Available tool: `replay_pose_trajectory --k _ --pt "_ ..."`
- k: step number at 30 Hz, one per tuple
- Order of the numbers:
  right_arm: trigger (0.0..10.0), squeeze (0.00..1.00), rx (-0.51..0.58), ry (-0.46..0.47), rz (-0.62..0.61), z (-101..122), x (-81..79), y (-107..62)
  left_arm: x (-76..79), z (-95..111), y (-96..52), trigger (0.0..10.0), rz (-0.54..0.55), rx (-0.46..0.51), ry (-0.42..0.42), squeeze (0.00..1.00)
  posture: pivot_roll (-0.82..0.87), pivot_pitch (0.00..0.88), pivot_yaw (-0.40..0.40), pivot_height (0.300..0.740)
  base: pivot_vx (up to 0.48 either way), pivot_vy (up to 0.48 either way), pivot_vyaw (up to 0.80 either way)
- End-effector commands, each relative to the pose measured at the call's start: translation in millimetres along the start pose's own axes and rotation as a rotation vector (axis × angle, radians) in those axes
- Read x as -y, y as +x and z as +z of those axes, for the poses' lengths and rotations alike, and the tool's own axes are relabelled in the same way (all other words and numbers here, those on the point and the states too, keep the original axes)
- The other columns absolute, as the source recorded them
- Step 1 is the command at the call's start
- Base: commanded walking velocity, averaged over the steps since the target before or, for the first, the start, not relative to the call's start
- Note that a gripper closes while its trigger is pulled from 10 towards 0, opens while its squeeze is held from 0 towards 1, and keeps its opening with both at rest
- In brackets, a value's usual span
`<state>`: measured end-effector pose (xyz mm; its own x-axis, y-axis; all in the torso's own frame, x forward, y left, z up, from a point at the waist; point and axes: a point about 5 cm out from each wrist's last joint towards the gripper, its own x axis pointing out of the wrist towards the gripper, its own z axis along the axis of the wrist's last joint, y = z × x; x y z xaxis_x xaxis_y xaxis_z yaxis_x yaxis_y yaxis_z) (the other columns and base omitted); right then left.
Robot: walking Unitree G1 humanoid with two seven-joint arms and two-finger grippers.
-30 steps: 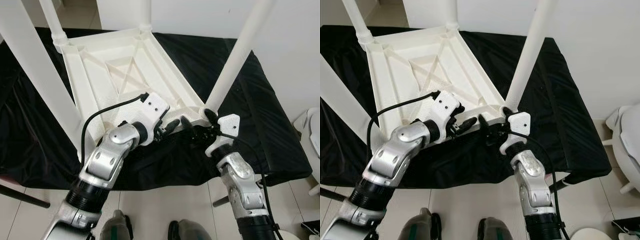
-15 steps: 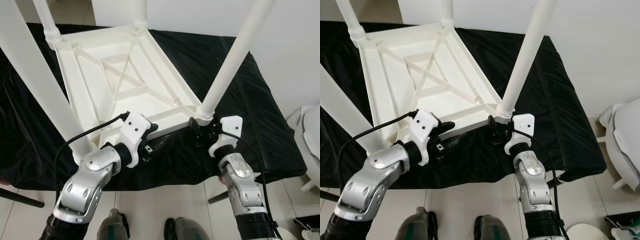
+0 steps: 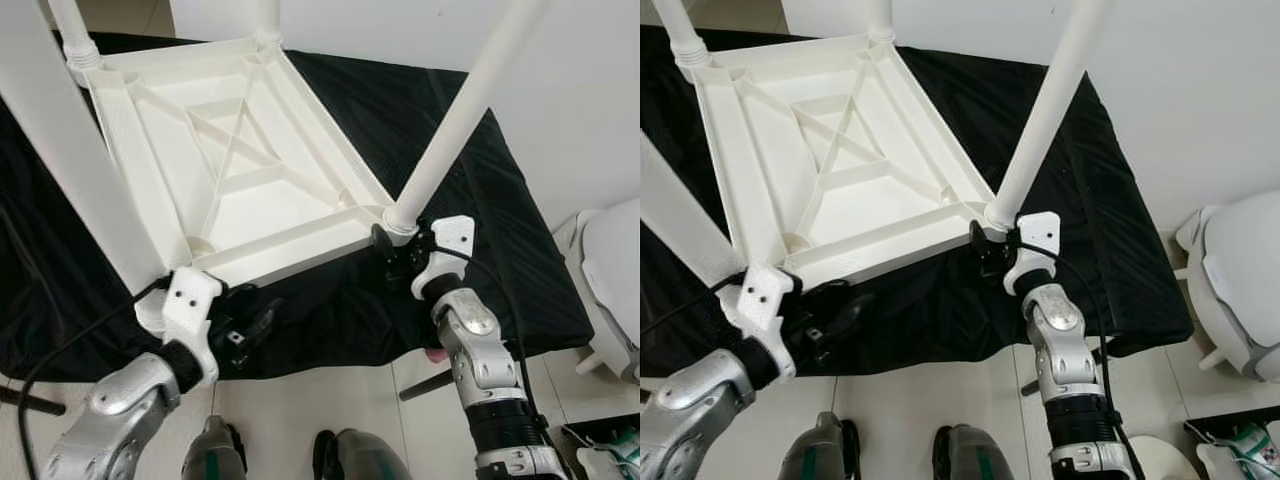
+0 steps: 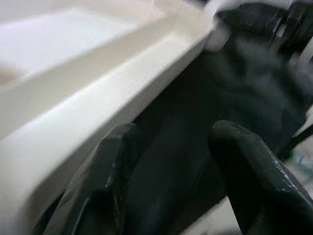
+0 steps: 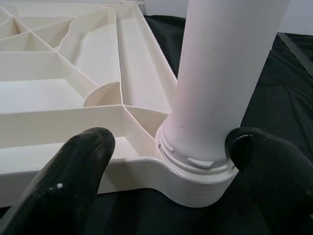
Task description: Building children table
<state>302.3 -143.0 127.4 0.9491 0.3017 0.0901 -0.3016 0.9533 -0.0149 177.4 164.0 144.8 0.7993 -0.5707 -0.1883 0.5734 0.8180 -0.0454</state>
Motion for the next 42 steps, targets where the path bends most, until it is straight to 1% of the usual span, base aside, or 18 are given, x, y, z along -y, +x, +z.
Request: replay_pose_trajectory --k 1,2,4,5,6,12,14,20,23,28,31,32,33,35,36,37,40,42 --pt "10.0 0.0 0.02 -0.007 0.036 3.5 -1.7 4.8 -4.0 0.9 -14.8 10.0 -0.05 -0.016 0.021 0.0 0.05 0.092 -0.114 0.74 0.0 0.0 0.0" --pt "10.0 0.0 0.021 -0.009 0.04 3.5 -1.4 5.9 -7.8 0.8 -22.0 10.0 -0.036 -0.025 0.026 0.0 0.05 0.092 -0.114 0.74 0.0 0.0 0.0" --pt "10.0 0.0 0.021 -0.009 0.04 3.5 -1.4 5.9 -7.8 0.8 -22.0 10.0 -0.036 -0.025 0.026 0.0 0.05 0.092 -0.114 0.74 0.0 0.0 0.0" --pt "10.0 0.0 0.024 -0.009 0.04 4.0 -0.6 8.0 -15.2 -1.1 -36.5 10.0 -0.013 -0.055 0.023 0.0 0.05 0.089 -0.113 0.74 0.0 0.0 0.0" --pt "10.0 0.0 0.025 -0.01 0.04 4.2 -0.5 8.6 -17.3 -2.0 -41.2 10.0 -0.009 -0.067 0.023 0.0 0.05 0.089 -0.113 0.74 0.0 0.0 0.0" --pt "10.0 0.0 0.029 -0.008 0.04 4.1 -0.2 10.3 -28.7 -4.2 -58.5 10.0 0.031 -0.105 0.046 0.0 0.07 0.084 -0.113 0.74 0.0 0.0 0.0" --pt "10.0 0.0 0.03 -0.007 0.043 3.7 -0.6 11.4 -43.7 -0.8 -72.8 10.0 0.076 -0.131 0.078 0.0 0.07 0.079 -0.113 0.74 0.0 0.0 0.0" --pt "10.0 0.0 0.035 -0.007 0.053 3.6 -1.2 12.7 -59.5 7.4 -87.4 10.0 0.128 -0.152 0.125 0.0 0.07 0.075 -0.111 0.74 0.0 0.0 0.0" --pt "10.0 0.0 0.04 -0.006 0.06 3.6 -1.8 13.6 -76.8 12.6 -107.4 10.0 0.212 -0.209 0.165 0.0 0.07 0.074 -0.112 0.74 0.0 0.0 0.0" --pt "10.0 0.0 0.042 -0.004 0.063 3.0 -2.8 13.7 -89.2 13.9 -123.0 10.0 0.285 -0.251 0.182 0.0 0.07 0.076 -0.109 0.74 0.0 0.0 0.0" --pt "10.0 0.0 0.042 -0.001 0.068 2.7 -3.8 14.7 -105.6 14.9 -136.3 10.0 0.4 -0.277 0.21 0.0 0.07 0.078 -0.112 0.74 0.0 0.0 0.0" --pt "10.0 0.0 0.042 -0.001 0.068 2.7 -3.8 14.7 -105.6 14.9 -136.3 10.0 0.4 -0.277 0.21 0.0 0.07 0.078 -0.112 0.74 0.0 0.0 0.0" --pt "10.0 0.0 0.044 -0.001 0.072 2.9 -3.8 15.5 -118.3 19.5 -138.2 10.0 0.505 -0.253 0.247 0.0 0.08 0.08 -0.115 0.74 0.0 0.0 0.0" --pt "10.0 0.0 0.044 -0.001 0.072 2.9 -3.8 15.5 -118.3 19.5 -138.2 10.0 0.505 -0.253 0.247 0.0 0.08 0.08 -0.115 0.74 0.0 0.0 0.0" --pt "10.0 0.0 0.045 -0.002 0.073 3.1 -3.6 15.8 -123.5 22.3 -137.8 10.0 0.549 -0.235 0.27 0.0 0.08 0.08 -0.115 0.74 0.0 0.0 0.0" --pt "10.0 0.0 0.046 -0.002 0.073 3.7 -2.8 17.0 -123.7 22.9 -125.8 10.0 0.577 -0.205 0.274 0.0 0.08 0.084 -0.117 0.74 0.0 0.0 0.0" --pt "10.0 0.0 0.046 -0.003 0.073 4.2 -2.0 18.0 -121.9 23.6 -115.1 10.0 0.584 -0.178 0.277 0.0 0.08 0.085 -0.116 0.74 0.0 0.0 0.0" --pt "10.0 0.0 0.05 -0.006 0.073 5.6 -1.0 19.9 -115.4 23.3 -94.6 10.0 0.583 -0.127 0.286 0.0 0.07 0.084 -0.114 0.74 0.0 0.0 0.0"
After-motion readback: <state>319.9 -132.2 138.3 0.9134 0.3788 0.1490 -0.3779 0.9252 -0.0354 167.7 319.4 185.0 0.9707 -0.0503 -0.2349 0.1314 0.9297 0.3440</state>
